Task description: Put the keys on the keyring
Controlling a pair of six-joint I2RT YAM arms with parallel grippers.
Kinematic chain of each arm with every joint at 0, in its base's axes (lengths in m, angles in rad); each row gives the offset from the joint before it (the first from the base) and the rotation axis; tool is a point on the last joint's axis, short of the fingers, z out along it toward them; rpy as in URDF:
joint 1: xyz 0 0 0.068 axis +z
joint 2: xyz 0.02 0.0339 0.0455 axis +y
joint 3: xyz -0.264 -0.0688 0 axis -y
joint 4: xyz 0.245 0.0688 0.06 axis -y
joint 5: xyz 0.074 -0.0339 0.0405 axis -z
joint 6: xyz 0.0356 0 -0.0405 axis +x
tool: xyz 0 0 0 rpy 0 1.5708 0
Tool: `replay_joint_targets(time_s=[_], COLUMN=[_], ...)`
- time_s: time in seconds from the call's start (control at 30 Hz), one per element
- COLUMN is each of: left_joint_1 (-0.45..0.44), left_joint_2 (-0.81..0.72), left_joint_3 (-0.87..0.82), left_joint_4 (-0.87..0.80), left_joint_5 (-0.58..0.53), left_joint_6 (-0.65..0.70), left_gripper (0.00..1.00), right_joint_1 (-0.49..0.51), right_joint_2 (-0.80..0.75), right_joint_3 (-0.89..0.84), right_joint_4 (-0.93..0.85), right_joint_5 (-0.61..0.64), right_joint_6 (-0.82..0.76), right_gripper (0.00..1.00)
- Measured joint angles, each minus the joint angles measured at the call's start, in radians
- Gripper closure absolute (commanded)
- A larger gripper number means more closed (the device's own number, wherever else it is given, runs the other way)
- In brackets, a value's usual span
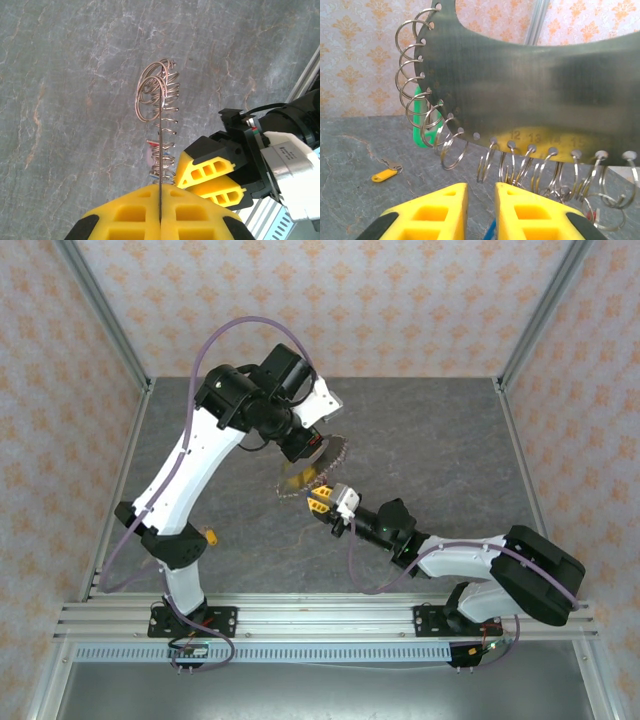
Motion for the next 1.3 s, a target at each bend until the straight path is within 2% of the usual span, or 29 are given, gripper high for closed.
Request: replay_joint_targets(time_s=[0.57, 1.3], left_joint_1=[-0.003, -0.014], left_joint_2=[0.015, 0.015], left_joint_3=[0.015, 0.015], left_joint_4=[-0.024, -0.024], left_joint_5=[-0.016, -0.027], left_joint_6=[0.003, 0.003], left_gripper=[1.00, 1.00], right_joint_1=[0.000, 0.018], right_joint_2=[0.003, 0.017], right_joint_3=[0.002, 0.028], right_joint_4=[0.010, 0.003], right_joint_5=[0.013, 0.026], right_joint_6=[-0.058, -0.098], right_gripper=[0.84, 0.80])
